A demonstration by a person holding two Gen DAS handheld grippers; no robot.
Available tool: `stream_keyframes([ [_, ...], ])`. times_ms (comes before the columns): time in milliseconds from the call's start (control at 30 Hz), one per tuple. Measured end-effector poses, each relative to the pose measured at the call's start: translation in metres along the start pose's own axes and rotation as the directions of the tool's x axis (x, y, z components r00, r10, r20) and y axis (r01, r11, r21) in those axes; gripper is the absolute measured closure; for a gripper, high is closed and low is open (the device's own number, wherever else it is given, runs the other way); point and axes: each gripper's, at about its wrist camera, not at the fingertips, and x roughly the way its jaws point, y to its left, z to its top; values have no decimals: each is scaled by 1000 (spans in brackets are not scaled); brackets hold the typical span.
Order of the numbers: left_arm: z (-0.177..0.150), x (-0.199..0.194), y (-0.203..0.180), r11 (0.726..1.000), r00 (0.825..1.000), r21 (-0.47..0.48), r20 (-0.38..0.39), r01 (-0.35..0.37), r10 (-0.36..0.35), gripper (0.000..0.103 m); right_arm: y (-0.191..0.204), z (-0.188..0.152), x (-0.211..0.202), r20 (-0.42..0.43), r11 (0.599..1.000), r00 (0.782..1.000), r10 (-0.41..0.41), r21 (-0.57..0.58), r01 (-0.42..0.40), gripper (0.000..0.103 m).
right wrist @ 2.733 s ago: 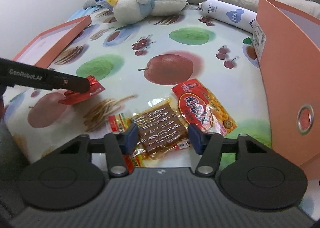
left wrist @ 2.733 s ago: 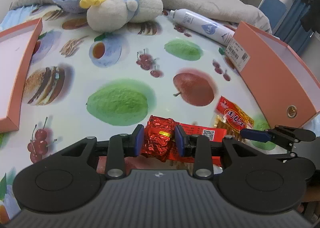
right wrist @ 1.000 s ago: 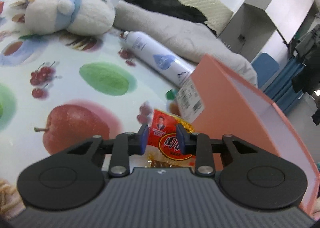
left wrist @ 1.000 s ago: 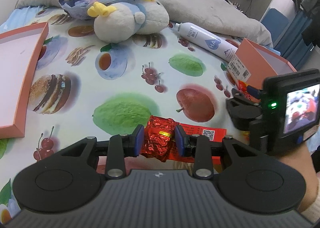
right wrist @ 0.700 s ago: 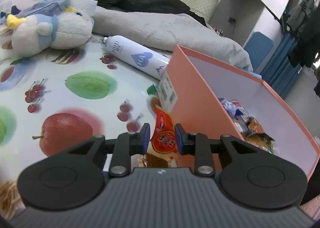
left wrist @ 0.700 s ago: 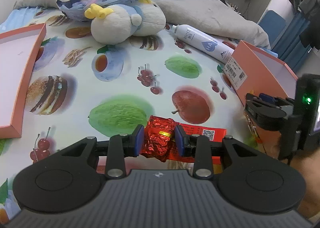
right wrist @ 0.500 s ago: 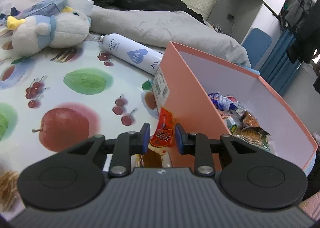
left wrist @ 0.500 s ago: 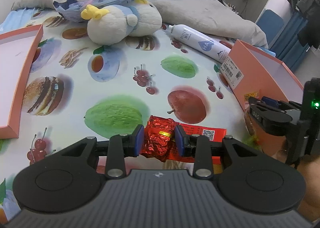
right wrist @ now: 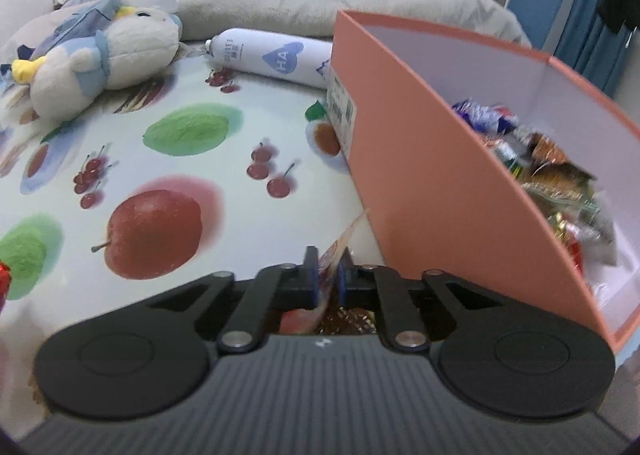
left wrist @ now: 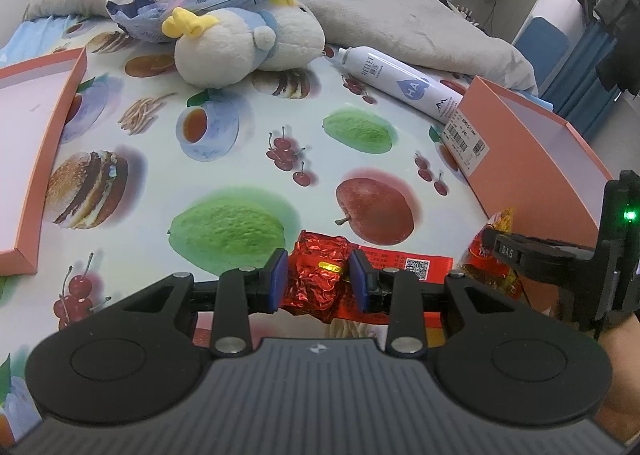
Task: Organize snacks
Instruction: 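Carry the red candy pack with the left tool toward the pink box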
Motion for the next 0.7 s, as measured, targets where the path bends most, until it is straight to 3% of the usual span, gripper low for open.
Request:
stream_keyframes([
  [367, 10, -5, -19, 999, 1000, 46, 22, -13, 12, 64, -12, 17, -35, 60, 996, 995, 83, 15, -84, 101],
  [700, 32, -20, -52, 996, 998, 83, 67, -9, 4, 64, -31, 38, -80, 121, 979, 974, 189, 55, -197, 101],
])
